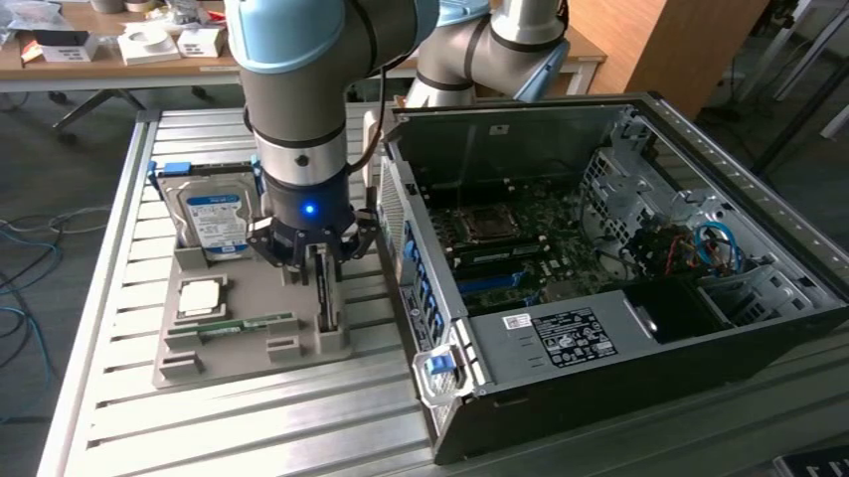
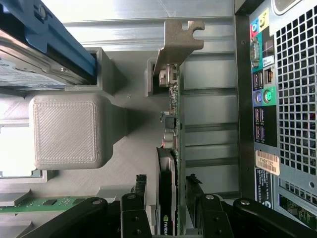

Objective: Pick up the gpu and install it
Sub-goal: 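Pick up the gpu and move the gpu toward the slot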

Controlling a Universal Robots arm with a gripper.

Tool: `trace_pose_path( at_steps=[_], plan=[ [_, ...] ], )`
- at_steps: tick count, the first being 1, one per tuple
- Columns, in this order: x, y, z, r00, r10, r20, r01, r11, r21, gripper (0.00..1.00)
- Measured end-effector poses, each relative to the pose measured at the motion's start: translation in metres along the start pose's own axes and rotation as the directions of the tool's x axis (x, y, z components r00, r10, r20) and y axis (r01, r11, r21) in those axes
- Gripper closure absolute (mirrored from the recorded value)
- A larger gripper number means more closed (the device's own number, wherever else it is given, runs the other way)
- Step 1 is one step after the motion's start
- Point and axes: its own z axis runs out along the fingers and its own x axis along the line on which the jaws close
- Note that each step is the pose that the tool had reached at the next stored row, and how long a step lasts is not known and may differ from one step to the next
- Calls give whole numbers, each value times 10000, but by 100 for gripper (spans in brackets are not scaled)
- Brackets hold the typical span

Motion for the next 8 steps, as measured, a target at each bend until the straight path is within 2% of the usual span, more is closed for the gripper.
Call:
trace_pose_path(
  at_steps=[8],
  plan=[
    [-1,0,-7,10000,0,-1,0,10000,0,55]
  ],
)
